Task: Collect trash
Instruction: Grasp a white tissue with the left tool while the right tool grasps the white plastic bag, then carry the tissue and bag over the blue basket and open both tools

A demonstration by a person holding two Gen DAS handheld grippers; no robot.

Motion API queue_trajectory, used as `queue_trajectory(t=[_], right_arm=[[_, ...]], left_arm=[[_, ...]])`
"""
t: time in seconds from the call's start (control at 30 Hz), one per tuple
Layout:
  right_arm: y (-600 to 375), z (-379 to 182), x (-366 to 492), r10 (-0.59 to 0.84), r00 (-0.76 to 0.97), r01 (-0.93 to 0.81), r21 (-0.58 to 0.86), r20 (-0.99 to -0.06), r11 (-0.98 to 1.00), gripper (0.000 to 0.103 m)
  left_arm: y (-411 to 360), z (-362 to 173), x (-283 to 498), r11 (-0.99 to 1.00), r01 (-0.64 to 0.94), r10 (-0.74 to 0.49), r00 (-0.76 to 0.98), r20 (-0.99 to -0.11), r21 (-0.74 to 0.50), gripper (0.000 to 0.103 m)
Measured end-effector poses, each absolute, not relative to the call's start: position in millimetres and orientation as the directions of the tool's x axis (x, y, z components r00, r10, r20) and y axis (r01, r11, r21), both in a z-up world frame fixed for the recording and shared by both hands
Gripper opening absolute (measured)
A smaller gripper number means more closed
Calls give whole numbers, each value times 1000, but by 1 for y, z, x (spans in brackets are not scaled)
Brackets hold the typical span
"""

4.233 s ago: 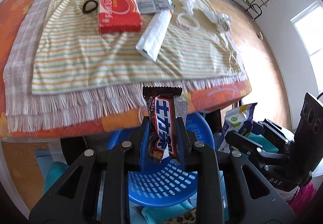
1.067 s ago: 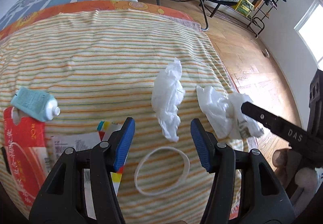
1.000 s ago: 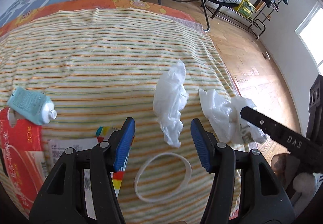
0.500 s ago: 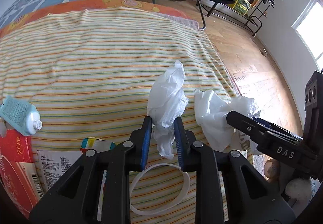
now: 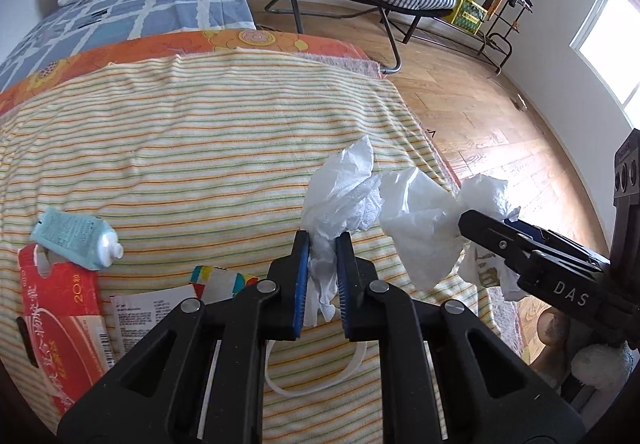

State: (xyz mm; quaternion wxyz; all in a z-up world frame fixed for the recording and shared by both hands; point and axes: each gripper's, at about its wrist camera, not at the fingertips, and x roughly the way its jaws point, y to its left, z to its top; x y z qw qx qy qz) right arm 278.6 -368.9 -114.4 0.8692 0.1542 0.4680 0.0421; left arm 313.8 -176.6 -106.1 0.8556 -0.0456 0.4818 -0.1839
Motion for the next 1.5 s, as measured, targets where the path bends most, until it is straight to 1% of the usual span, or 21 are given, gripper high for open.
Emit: queue_trajectory(t=[0.37, 0.57, 0.7, 0.87, 1.1, 1.5], right_arm=[[-359, -77, 246, 195, 598, 28, 264, -777, 964, 51], [-348, -51, 214, 204, 625, -22, 244, -754, 970, 51], [-340, -35, 187, 215, 640, -65, 227, -737, 972, 52], [-331, -27, 157, 252, 638, -108, 240, -727, 965, 52], [-307, -22, 114, 264, 631, -195, 181, -729, 964, 52], [-258, -44, 31, 305, 569, -345, 115, -764, 931, 52]], left_arm=[[-159, -62, 274, 926, 289, -362, 498, -788, -243, 12], [-139, -39, 243, 920, 275, -383, 497, -779, -278, 12], [-126, -27, 218, 923, 278, -377, 503, -778, -267, 12], [-111, -19, 183, 921, 291, -378, 501, -779, -259, 12], [-88, -21, 127, 919, 307, -375, 488, -788, -247, 12], [-57, -58, 47, 925, 314, -338, 429, -838, -212, 12]])
